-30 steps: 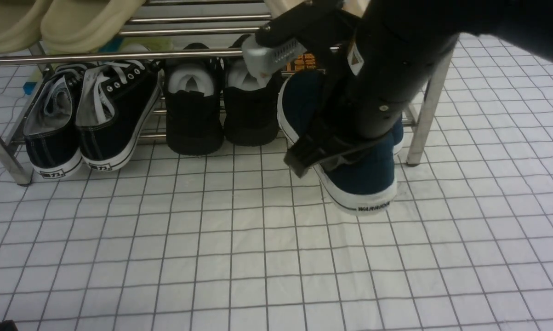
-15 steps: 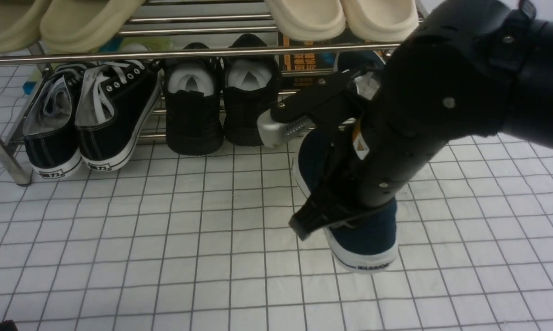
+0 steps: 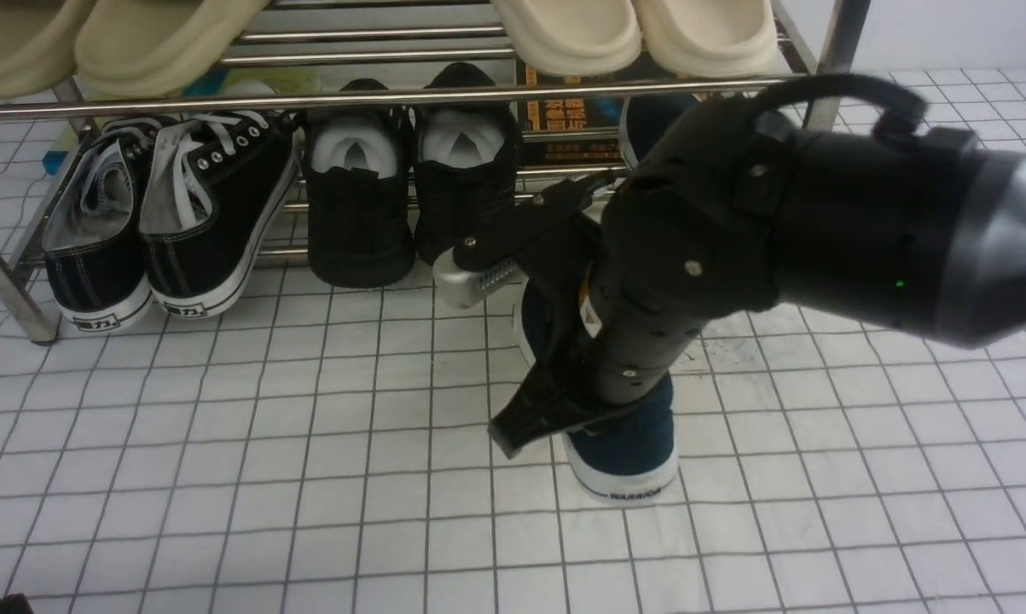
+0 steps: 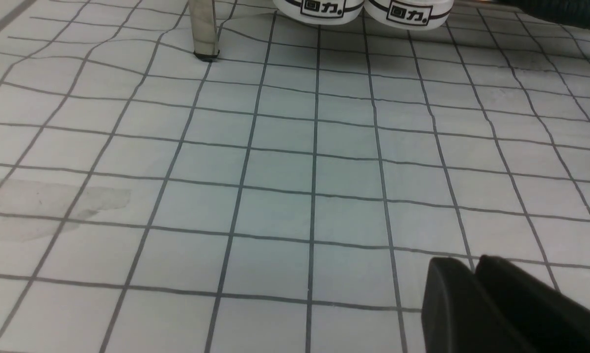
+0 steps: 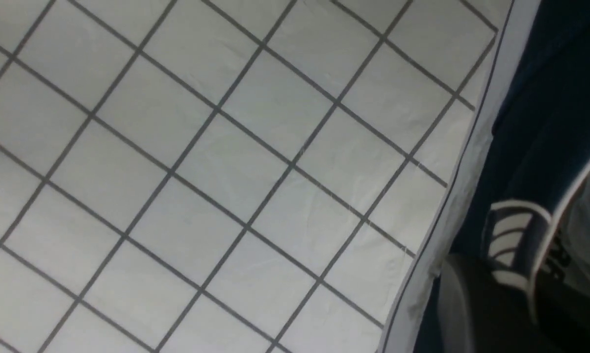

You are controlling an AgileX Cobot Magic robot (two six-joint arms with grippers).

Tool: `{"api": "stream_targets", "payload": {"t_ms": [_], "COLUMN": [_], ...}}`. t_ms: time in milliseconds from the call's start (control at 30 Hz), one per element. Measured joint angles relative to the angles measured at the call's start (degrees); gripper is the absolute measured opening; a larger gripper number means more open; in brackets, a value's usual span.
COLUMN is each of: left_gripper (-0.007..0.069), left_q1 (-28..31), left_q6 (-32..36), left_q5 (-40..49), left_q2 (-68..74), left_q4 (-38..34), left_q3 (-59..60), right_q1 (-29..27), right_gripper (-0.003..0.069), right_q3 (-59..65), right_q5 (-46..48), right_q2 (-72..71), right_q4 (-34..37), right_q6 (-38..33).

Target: Take the shoes off the shelf with your hand from the white checkered tablecloth.

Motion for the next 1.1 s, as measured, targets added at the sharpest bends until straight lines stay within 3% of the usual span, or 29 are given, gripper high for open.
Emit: {"api": "stream_targets", "payload": {"t_ms": [167, 433, 633, 767, 833, 1000, 1100], "left_gripper": [0.0092, 0.0092, 0.0092, 0.0092, 0.0092, 0.0092, 0.0092], "left_q1": [0.0, 0.0, 0.0, 0.0, 0.0, 0.0, 0.0], "left_q6": [0.0, 0.0, 0.0, 0.0, 0.0, 0.0, 0.0], "left_q5": [0.0, 0.0, 0.0, 0.0, 0.0, 0.0, 0.0], "left_q2": [0.0, 0.0, 0.0, 0.0, 0.0, 0.0, 0.0], "left_q4": [0.0, 0.0, 0.0, 0.0, 0.0, 0.0, 0.0], "left_q3": [0.0, 0.0, 0.0, 0.0, 0.0, 0.0, 0.0], "right_q1": [-0.1, -0.2, -0.3, -0.6, -1.3, -7.1, -10.3], "right_gripper": [0.004, 0.0092, 0.03, 0.0351, 0.0318, 0.0028, -0.001], "right_q3": [0.0, 0.0, -5.4, -11.5, -16.3, -22.5, -22.9], "right_q5": [-1.2, -5.6, 3.7, 10.6, 14.5, 17.2, 16.3], "right_q2": [2.3, 5.6, 5.7, 5.7, 5.7, 5.7, 5.7], "right_q4": [-0.7, -1.1, 1.0, 1.0, 0.3, -0.9, -1.7], "right_q6": [0.9, 9.5, 4.9, 0.5, -2.6, -4.4, -4.5]}}
